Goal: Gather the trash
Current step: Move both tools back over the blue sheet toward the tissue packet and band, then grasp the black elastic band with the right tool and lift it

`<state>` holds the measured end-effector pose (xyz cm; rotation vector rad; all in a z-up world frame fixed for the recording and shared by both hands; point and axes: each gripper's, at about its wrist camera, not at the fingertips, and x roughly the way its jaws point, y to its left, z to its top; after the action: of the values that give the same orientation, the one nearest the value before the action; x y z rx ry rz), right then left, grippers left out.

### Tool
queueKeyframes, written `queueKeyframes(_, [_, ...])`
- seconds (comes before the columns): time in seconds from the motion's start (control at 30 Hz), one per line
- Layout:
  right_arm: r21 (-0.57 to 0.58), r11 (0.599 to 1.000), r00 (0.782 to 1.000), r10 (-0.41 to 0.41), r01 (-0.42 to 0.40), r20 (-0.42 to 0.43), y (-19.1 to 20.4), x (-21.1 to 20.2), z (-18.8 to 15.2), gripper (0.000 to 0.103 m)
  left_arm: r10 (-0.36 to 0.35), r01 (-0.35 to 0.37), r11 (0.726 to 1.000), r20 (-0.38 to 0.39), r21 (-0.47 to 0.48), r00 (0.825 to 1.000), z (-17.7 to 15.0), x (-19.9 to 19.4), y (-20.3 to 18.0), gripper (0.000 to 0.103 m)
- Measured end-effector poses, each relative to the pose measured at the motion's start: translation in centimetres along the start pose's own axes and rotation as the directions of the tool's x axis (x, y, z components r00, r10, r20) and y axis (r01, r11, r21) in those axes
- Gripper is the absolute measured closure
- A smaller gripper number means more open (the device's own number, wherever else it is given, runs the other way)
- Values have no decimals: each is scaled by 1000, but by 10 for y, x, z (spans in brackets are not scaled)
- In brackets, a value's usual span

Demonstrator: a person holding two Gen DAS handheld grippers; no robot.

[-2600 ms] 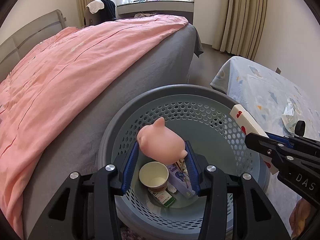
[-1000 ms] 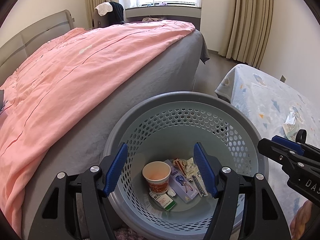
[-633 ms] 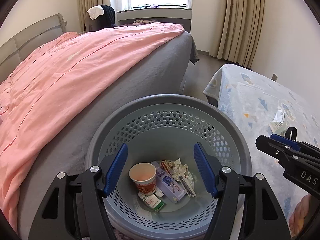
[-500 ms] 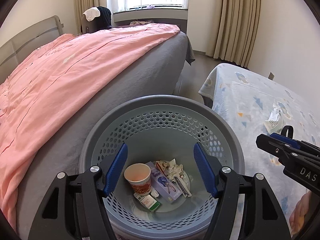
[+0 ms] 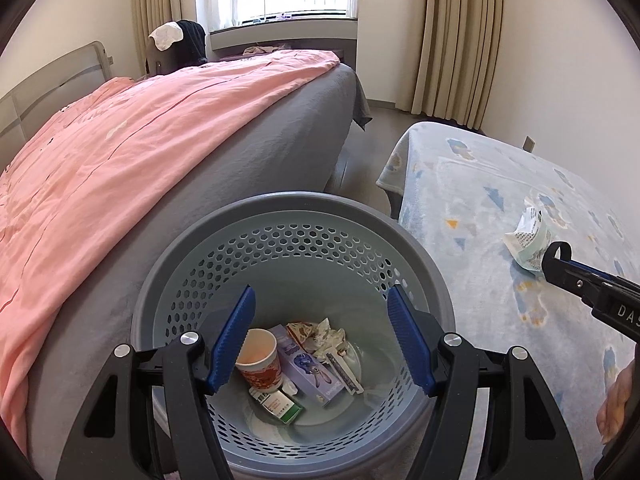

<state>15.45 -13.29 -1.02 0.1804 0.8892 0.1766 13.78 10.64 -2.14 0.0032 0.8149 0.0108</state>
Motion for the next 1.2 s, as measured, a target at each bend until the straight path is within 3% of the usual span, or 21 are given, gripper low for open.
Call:
queueKeyframes(0.57, [108, 989, 995, -102, 100, 19, -81, -23, -14, 56, -41, 40, 997, 6, 70, 999, -5, -3, -40, 37])
queueKeyframes(0.83, [141, 983, 993, -120, 120, -5, -101, -11, -15, 55, -51, 51, 993, 0, 104, 999, -9, -2, -55, 37])
queueKeyframes(1.1, [105, 989, 995, -100, 101, -14, -95, 8, -10, 39, -54, 55, 993, -11, 108, 998, -10, 1, -56, 37])
queueKeyframes(1.2, [97, 992, 997, -81, 81, -7, -90, 12, -7, 27, -56, 57, 992, -12, 111, 998, -11, 1, -55, 37])
